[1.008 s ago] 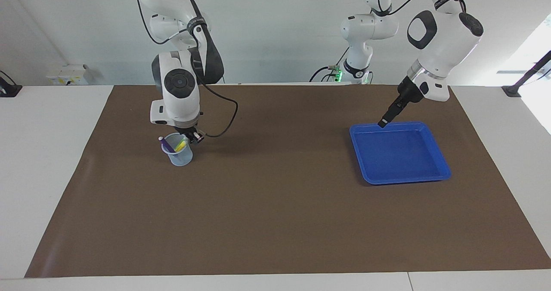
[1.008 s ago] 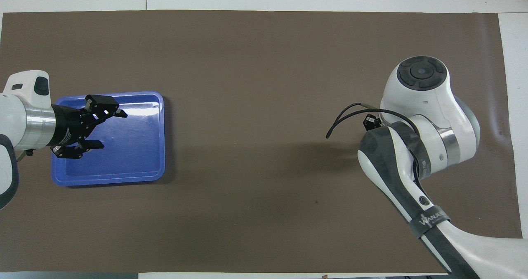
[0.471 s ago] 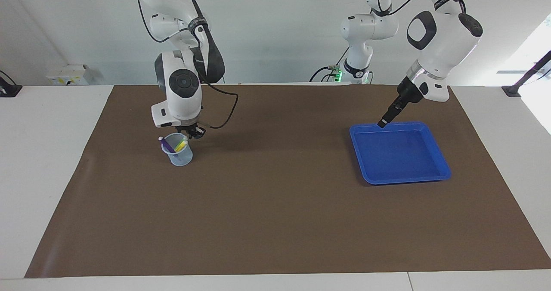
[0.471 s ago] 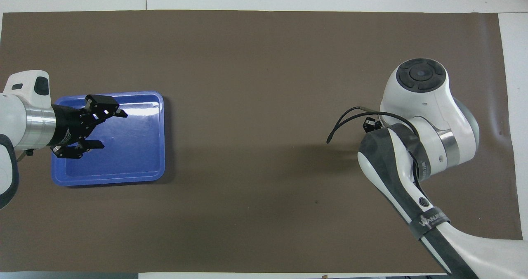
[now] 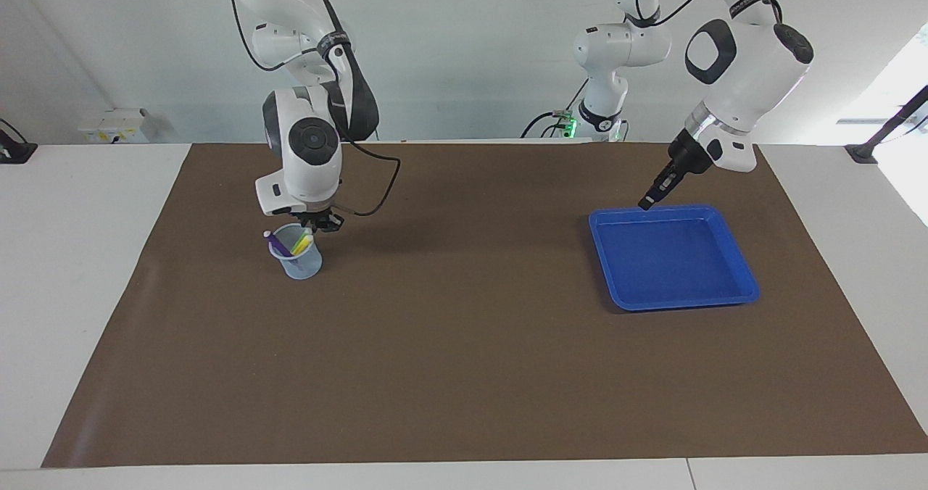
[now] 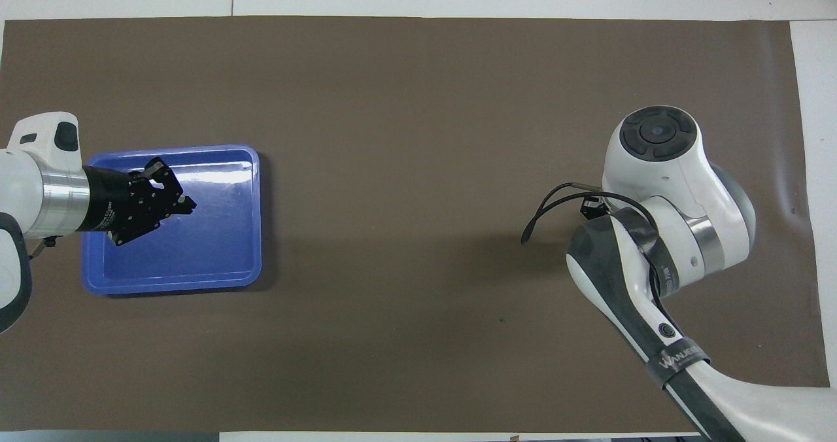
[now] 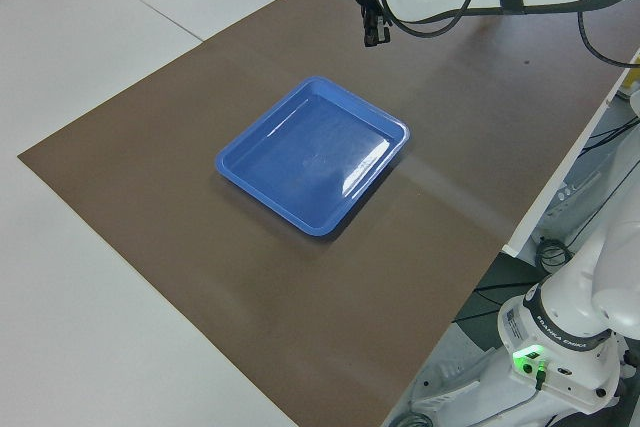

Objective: Right arm passes pens to left for tray arrangement

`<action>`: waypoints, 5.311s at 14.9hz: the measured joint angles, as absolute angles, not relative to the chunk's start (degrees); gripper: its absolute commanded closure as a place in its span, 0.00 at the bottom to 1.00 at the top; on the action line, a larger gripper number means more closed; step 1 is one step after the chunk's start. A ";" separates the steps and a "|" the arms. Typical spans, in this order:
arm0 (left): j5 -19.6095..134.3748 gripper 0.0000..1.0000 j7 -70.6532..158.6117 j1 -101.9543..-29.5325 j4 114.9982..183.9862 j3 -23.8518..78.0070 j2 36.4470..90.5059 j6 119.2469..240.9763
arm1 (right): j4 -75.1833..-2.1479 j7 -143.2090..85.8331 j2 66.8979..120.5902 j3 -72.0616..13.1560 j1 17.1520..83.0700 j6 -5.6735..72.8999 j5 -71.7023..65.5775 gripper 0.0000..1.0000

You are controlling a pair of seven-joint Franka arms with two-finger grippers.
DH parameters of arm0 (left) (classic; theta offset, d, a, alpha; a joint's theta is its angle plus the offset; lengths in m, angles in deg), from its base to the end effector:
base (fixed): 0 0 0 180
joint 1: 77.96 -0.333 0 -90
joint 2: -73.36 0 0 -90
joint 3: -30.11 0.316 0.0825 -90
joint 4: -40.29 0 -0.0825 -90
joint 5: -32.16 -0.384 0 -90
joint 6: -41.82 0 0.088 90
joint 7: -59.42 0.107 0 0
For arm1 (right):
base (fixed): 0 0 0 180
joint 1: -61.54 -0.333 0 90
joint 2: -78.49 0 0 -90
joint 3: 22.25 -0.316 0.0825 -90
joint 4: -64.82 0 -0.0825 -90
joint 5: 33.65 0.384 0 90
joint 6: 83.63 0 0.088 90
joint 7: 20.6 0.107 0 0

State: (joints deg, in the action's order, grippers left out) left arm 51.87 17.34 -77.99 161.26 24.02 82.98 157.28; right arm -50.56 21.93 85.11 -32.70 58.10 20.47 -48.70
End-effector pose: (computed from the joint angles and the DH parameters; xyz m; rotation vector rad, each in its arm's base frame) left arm 0.5079 -0.0760 0.4973 2.6331 1.0629 -0.0804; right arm 0.5297 0.1073 0.3780 2.7375 -0.5457 -0.2347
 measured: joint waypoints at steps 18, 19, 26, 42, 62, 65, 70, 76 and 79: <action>51.97 0.50 16.63 -78.02 161.31 24.02 82.98 157.77 | -50.76 19.12 85.01 -32.69 58.12 23.36 -50.07 0.72; 51.98 0.85 16.61 -78.02 161.32 24.01 82.98 157.83 | -50.76 19.10 85.01 -32.69 58.12 23.36 -50.26 0.72; 51.99 1.00 16.54 -78.02 161.38 24.02 82.97 157.94 | -50.72 19.01 84.70 -32.69 58.14 23.38 -50.73 1.00; 52.00 0.00 16.52 -78.02 161.43 24.01 82.96 158.00 | -47.67 16.14 75.01 -28.65 58.31 21.24 -39.24 1.00; 62.66 0.00 -2.31 -74.05 148.15 21.80 82.29 146.04 | -41.17 43.57 71.71 -39.00 58.08 30.69 23.02 1.00; 68.89 0.00 -8.32 -75.24 144.71 22.08 80.78 143.67 | -37.27 49.94 74.84 -40.86 58.09 31.08 23.74 1.00; 78.42 0.00 -18.82 -75.47 144.11 22.09 80.11 143.80 | -32.02 56.14 80.37 -43.60 58.09 31.39 25.92 1.00; 82.17 0.00 -30.96 -75.28 144.11 20.47 80.11 144.24 | -31.23 59.45 81.41 -46.67 58.07 32.72 26.27 1.00; 82.19 0.01 -33.02 -75.19 144.26 19.43 80.11 145.37 | -31.22 59.50 81.41 -46.93 58.07 32.98 26.28 1.00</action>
